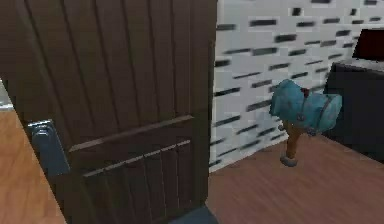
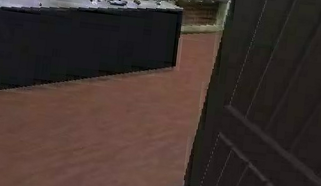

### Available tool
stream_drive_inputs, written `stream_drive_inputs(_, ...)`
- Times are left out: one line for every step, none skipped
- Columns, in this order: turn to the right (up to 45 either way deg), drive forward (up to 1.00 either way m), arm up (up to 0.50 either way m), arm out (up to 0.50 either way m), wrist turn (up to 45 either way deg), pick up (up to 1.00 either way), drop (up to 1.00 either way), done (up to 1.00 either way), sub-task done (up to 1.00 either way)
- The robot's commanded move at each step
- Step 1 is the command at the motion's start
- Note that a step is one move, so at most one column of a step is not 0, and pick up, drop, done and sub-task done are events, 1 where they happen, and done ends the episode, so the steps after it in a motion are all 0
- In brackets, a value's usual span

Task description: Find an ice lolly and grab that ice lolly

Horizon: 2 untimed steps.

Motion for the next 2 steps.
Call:
stream_drive_inputs(45.0, 0.0, 0.0, 0.0, 0.0, 0.0, 0.0, 0.0, 0.0)
stream_drive_inputs(21.0, 0.0, 0.0, 0.0, 0.0, 0.0, 0.0, 0.0, 0.0)
